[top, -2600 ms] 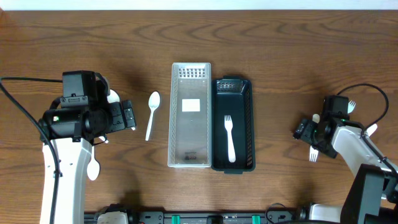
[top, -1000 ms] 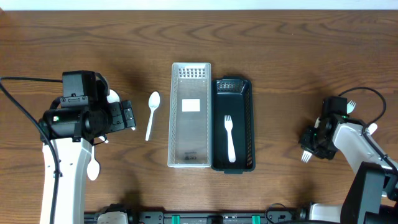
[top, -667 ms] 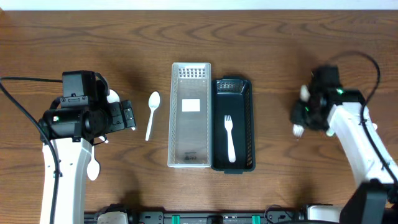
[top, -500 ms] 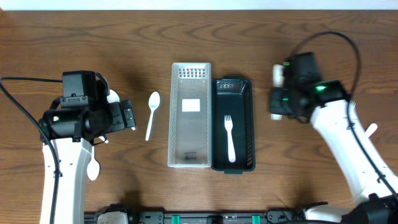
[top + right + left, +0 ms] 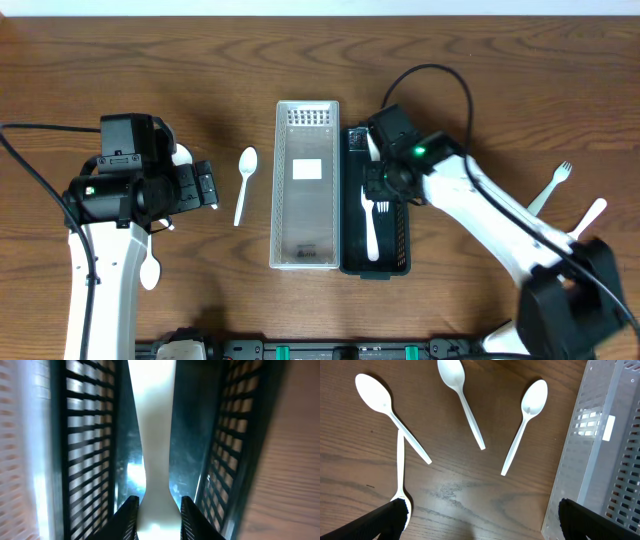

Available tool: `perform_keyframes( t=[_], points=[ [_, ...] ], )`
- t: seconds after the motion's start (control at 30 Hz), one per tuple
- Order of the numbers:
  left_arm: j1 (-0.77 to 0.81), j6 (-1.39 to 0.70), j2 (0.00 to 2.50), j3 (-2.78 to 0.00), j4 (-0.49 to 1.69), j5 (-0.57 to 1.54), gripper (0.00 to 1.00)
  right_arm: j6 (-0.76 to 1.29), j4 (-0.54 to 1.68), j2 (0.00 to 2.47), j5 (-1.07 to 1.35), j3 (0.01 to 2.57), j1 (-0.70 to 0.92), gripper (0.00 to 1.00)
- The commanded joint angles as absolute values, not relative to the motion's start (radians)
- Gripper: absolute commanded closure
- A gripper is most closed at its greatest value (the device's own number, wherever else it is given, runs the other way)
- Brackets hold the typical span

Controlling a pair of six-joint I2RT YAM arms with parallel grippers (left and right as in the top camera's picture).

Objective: Pack container
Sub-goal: 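Place the second fork into the dark green basket, then move right gripper to the white fork at far right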

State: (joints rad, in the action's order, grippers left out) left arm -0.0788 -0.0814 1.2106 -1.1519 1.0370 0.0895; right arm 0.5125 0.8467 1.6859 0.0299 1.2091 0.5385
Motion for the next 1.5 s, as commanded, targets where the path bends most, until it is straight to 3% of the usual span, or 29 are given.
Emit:
perform_keyframes(
  t=[0.0,0.03,0.1,0.17,0.27,0.33,0.5,0.67,0.97,1.13,1.47],
  points=[
    [-0.085,-0.086,1.215,-1.161,1.039,0.074,0.02,0.528,0.835,1.736,0.043,1.214,0.546,0.95],
    [-0.085,-0.086,1.215,-1.161,1.039,0.074,0.02,0.517,0.828,1.737,0.051,1.214,0.546,0.93],
    [-0.085,-0.086,1.215,-1.161,1.040,0.074,0.02,0.505,0.813,1.730,0.057,1.219,0.546,0.75],
    [-0.085,-0.086,1.215,-1.161,1.039,0.074,0.02,0.473,0.807,1.716,0.057,1.238,0.541,0.64],
    [-0.085,-0.086,1.215,-1.161,1.039,0.074,0.02,0.432,0.825,1.687,0.056,1.295,0.522,0.54],
    [-0.085,-0.086,1.215,-1.161,1.039,0.074,0.02,0.410,0.856,1.659,0.052,1.348,0.495,0.39],
    [-0.085,-0.086,1.215,-1.161,1.042,0.074,0.02,0.403,0.965,1.577,-0.043,1.459,0.370,0.38],
    [-0.085,-0.086,1.215,-1.161,1.047,0.074,0.02,0.410,1.019,1.527,-0.120,1.473,0.137,0.33],
    [-0.085,-0.086,1.215,-1.161,1.046,0.074,0.02,0.383,1.047,1.649,-0.120,1.458,-0.258,0.11],
    [-0.085,-0.086,1.215,-1.161,1.047,0.074,0.02,0.355,1.028,1.776,-0.119,1.458,-0.371,0.02],
    [-0.085,-0.086,1.215,-1.161,1.047,0.074,0.02,0.304,0.973,1.999,-0.100,1.458,-0.469,0.01]
  ],
)
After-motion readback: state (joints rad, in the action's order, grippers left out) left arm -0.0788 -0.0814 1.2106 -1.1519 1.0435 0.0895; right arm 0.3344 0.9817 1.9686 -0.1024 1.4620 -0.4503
